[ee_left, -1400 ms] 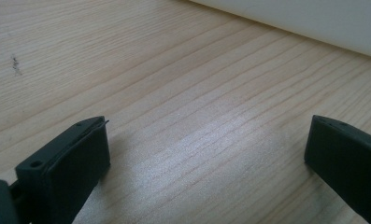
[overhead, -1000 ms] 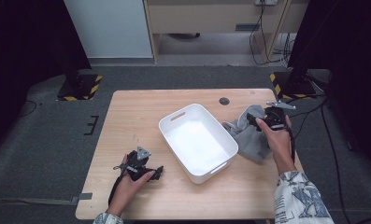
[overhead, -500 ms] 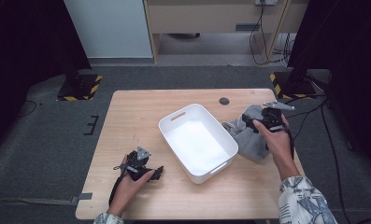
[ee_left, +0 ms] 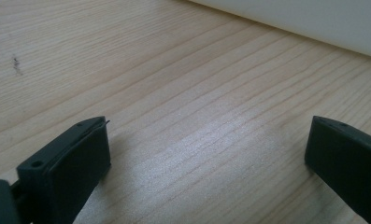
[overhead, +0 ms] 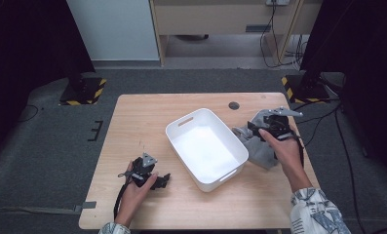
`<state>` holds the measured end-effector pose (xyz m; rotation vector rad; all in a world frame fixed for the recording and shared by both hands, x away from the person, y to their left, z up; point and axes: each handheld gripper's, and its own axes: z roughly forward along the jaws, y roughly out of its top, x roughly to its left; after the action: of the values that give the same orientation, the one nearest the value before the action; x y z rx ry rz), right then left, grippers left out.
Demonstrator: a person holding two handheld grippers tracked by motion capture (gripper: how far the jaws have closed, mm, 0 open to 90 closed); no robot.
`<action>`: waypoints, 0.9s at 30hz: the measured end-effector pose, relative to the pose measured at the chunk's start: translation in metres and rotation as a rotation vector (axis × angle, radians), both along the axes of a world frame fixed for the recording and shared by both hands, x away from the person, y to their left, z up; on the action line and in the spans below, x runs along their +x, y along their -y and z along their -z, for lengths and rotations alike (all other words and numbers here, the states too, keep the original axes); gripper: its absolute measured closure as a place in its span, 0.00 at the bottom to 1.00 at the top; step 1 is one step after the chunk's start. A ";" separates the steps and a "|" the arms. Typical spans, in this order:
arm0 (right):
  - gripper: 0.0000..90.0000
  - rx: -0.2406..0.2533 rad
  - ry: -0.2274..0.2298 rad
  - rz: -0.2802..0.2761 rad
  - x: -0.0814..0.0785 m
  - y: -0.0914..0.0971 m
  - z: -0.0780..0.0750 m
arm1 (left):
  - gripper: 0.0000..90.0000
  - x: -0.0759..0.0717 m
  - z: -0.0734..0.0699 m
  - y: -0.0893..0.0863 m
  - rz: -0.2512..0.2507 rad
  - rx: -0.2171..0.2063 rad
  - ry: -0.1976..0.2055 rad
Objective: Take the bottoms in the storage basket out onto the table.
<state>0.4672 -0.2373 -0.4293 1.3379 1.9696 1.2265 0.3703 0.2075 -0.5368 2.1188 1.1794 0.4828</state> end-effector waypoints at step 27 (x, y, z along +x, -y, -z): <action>0.48 -0.028 -0.054 -0.171 -0.024 -0.028 0.015 | 0.07 -0.002 -0.013 -0.007 -0.054 -0.015 0.063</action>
<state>0.4432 -0.2088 -0.4442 1.2218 2.1692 1.2455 0.3685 0.2146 -0.5242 2.0483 1.2036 0.5587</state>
